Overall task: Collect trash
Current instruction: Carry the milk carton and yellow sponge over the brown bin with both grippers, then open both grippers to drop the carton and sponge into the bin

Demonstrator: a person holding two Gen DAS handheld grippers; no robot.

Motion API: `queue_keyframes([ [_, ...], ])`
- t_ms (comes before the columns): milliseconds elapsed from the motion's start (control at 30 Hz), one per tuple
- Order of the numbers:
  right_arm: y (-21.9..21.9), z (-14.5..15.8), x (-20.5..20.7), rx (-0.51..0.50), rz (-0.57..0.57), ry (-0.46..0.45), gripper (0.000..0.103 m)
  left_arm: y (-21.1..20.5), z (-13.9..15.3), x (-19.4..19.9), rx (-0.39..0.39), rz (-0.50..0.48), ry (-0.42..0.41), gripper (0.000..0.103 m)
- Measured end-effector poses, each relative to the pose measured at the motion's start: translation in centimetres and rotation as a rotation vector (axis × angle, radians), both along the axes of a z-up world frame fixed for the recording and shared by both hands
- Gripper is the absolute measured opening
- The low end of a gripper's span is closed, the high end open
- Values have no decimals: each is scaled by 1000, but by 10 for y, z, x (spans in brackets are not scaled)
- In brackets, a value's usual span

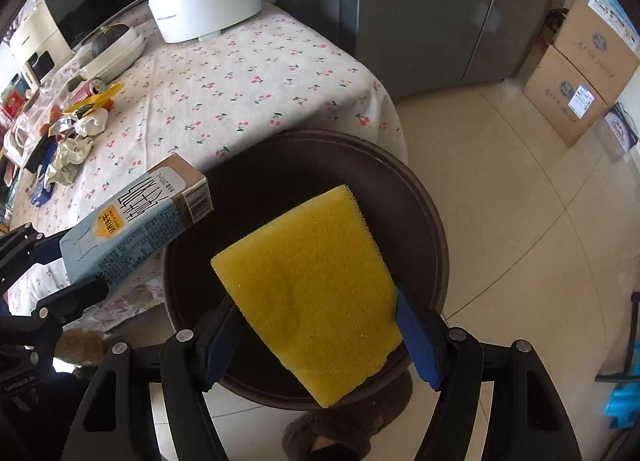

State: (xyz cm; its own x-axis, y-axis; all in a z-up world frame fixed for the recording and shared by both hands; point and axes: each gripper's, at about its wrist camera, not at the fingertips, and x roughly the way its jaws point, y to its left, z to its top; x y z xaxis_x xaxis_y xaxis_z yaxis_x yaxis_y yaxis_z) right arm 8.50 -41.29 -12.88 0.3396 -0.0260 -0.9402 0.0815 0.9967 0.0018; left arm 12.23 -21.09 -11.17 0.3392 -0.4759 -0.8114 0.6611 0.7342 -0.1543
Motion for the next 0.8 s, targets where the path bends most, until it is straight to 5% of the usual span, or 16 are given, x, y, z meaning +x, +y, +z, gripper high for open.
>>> queue_keyframes([
  [200, -23, -8, -3, 2, -51, 27, 74, -11, -12, 4, 2, -23, -10, 53],
  [233, -24, -8, -4, 3, -54, 29, 74, -11, -12, 4, 12, -16, -22, 57],
  [300, -26, -9, -4, 5, -57, 33, 74, -9, -9, 2, 44, 19, -61, 81],
  [367, -24, -9, -3, 4, -55, 36, 74, -4, -7, 3, 72, 60, -88, 88],
  [800, 2, -12, 13, -15, -3, 57, 75, 41, 6, 8, 135, 212, -114, 97],
])
